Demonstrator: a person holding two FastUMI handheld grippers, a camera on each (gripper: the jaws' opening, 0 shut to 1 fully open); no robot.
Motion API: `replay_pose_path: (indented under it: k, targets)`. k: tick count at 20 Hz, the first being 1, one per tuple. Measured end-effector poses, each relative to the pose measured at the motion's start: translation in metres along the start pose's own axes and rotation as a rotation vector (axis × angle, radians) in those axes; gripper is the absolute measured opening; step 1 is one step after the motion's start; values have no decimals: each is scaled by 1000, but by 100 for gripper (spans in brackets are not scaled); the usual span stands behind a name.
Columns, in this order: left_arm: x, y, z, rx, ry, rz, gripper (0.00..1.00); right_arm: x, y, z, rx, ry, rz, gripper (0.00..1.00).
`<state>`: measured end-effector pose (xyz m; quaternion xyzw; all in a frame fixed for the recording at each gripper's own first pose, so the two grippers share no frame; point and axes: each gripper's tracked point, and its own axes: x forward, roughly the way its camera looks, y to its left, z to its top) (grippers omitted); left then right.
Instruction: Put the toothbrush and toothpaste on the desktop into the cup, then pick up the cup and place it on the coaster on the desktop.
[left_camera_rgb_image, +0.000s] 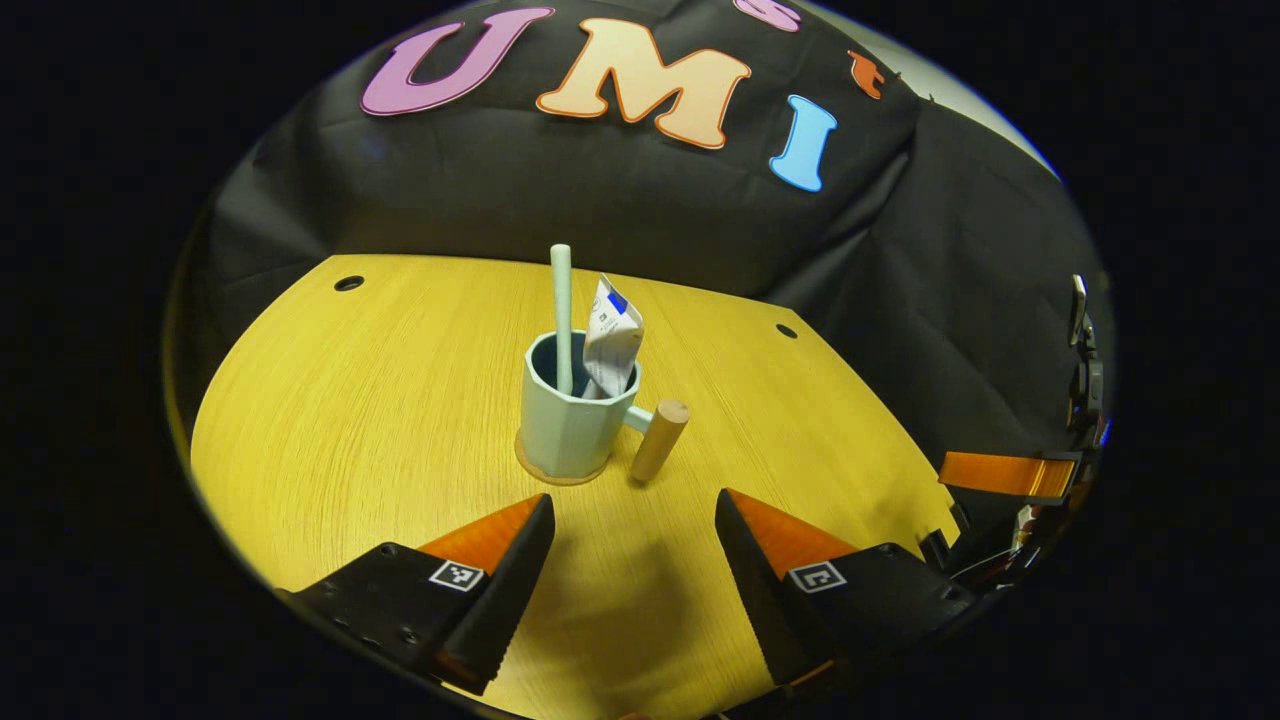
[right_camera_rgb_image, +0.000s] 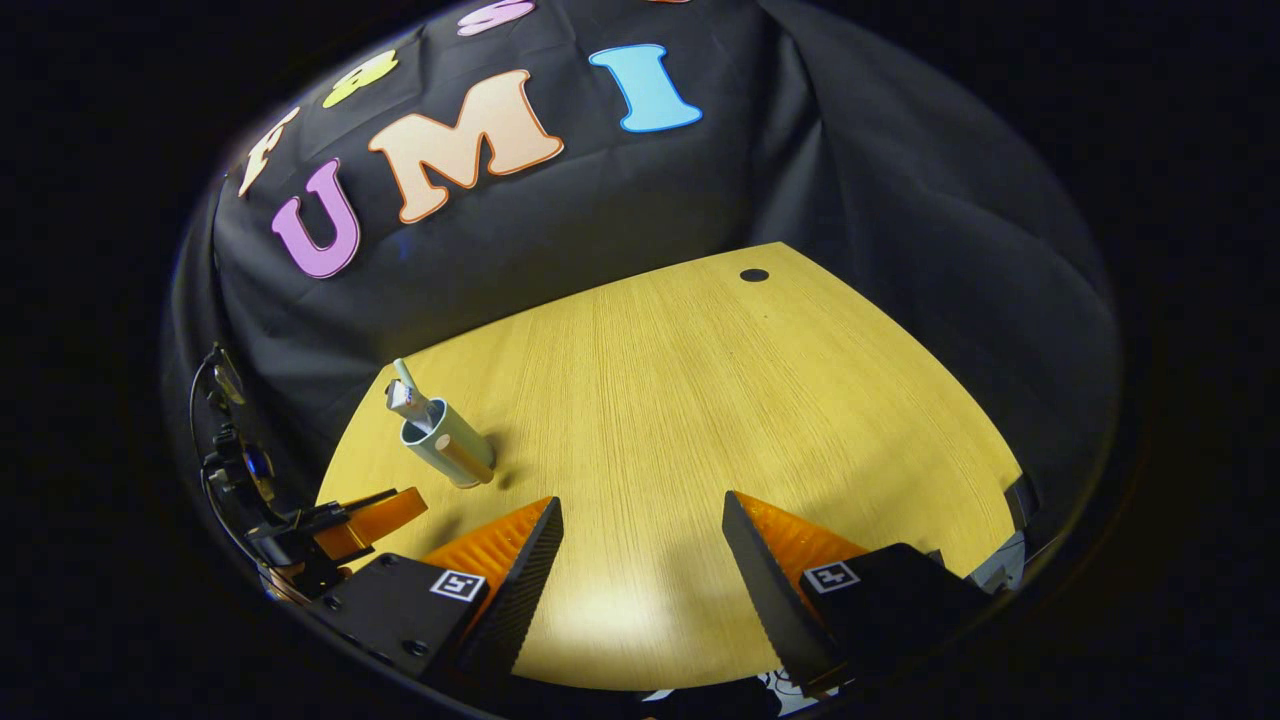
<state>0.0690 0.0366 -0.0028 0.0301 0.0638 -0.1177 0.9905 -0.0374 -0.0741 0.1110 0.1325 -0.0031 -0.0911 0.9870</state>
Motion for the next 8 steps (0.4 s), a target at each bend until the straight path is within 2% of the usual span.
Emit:
replay_pose_path:
  k: [2,7,8]
  targets:
    - [-1,-3,-3,13,12,-13,94,-4,-2,-5,9,2,-10,99]
    - [-2,-11,-10,46,42,-50,94,-14,-4,-19,45,3,-39,99]
    - [-1,-12,-12,55,51,-58,94,-17,-4,-22,57,3,-44,96]
